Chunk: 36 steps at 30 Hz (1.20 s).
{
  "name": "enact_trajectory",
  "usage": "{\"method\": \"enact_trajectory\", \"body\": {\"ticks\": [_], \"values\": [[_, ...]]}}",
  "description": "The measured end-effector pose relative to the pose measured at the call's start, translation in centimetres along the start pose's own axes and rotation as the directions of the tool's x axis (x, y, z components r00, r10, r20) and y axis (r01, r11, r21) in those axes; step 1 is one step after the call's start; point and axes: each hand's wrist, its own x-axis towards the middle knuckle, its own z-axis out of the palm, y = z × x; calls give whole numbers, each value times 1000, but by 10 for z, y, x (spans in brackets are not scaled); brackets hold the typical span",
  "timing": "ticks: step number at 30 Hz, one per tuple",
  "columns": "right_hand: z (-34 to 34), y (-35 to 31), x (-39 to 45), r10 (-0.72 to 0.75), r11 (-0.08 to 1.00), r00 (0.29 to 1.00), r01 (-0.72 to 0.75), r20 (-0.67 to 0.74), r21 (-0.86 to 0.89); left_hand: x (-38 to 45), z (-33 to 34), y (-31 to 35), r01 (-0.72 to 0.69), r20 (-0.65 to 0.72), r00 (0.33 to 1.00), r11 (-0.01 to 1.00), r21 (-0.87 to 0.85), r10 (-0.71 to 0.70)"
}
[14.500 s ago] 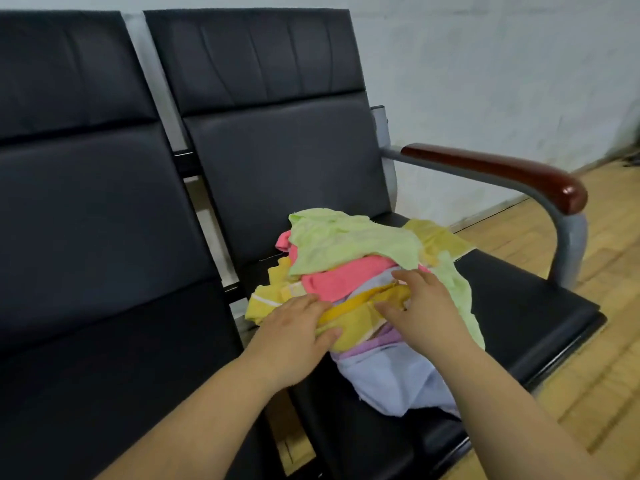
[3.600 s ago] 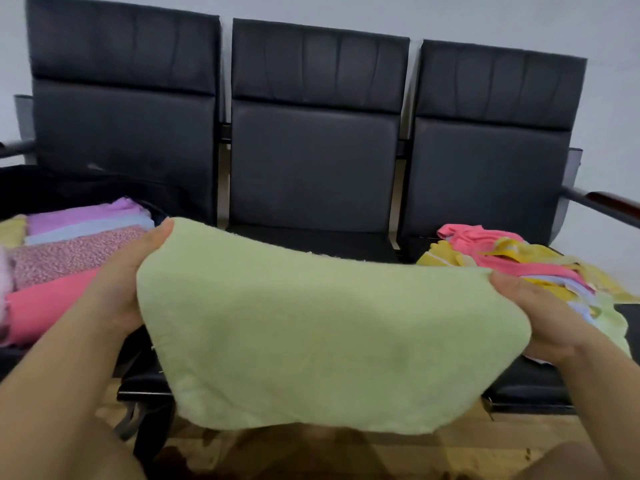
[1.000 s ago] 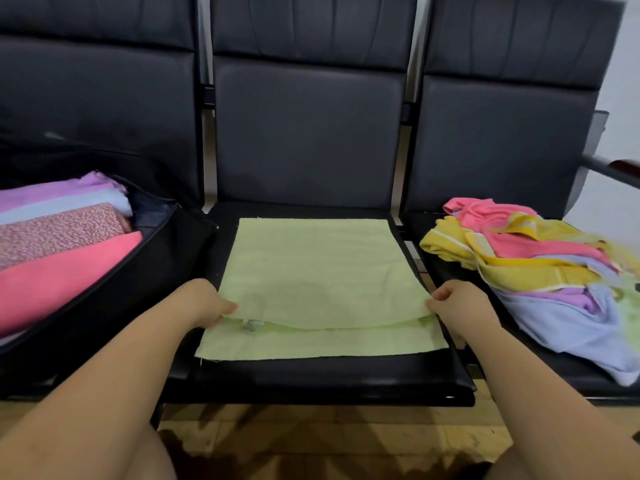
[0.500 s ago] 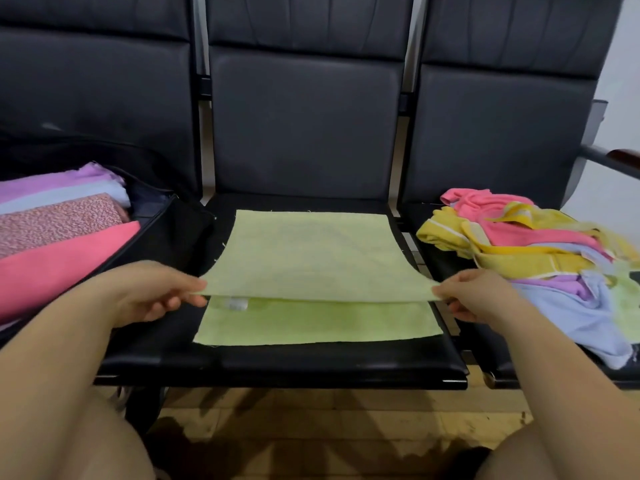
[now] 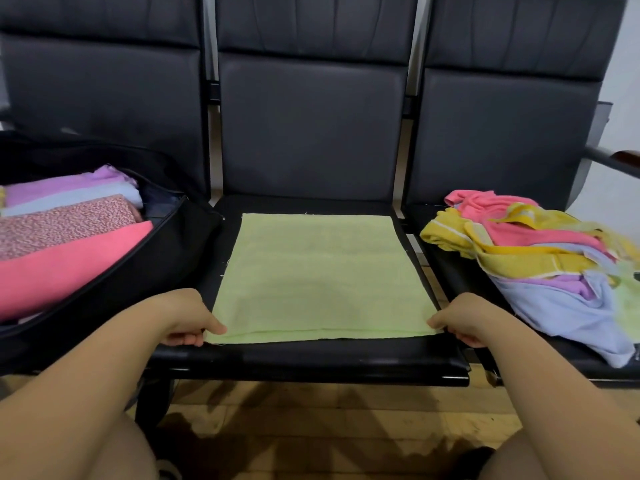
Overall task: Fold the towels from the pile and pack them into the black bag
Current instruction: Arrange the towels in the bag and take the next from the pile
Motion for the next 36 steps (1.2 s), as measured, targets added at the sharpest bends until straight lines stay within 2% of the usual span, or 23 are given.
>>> {"method": "enact_trajectory", "body": {"ticks": [2,5,9,13,15,19,22,26,28,30,32,34,36], "values": [[0,1,0,-10,1000,1000,10,-6,12,-3,-1,0,10,-13,1000,1000,27,-10],[0,1,-3,-23,985,1000,21,6,170,-6,-1,-2,44,41,998,991,-127,-39],[-4,3,-10,-70,842,990,-6,120,539,-8,-1,-7,68,98,995,892,-446,-27],[-5,7,-14,-168,720,982,60,89,691,-9,-1,-16,66,103,995,814,-576,-8],[-6,7,-18,-223,663,973,103,64,742,-12,0,-17,5,56,998,774,-633,39],[-22,-2,-33,-342,557,939,217,-17,802,-30,-10,-11,-214,-133,975,576,-789,181],[-51,-16,-60,-443,411,894,276,-74,869,-54,-34,-2,-395,-283,907,398,-828,312],[-101,-35,-93,-576,147,782,385,-238,911,-105,-76,21,-562,-476,778,116,-819,410],[-123,-48,-112,-604,-9,721,419,-338,908,-127,-97,30,-614,-551,716,11,-789,428],[-140,-58,-125,-640,-47,668,459,-380,887,-139,-113,39,-652,-600,667,-43,-757,442],[-145,-65,-129,-664,-57,636,480,-393,875,-143,-121,47,-657,-617,660,-70,-751,427],[-141,-66,-117,-636,-21,681,455,-363,890,-132,-119,52,-626,-594,702,-58,-778,392],[-129,-61,-93,-613,20,724,412,-315,911,-106,-107,53,-583,-545,766,11,-812,342]]}}
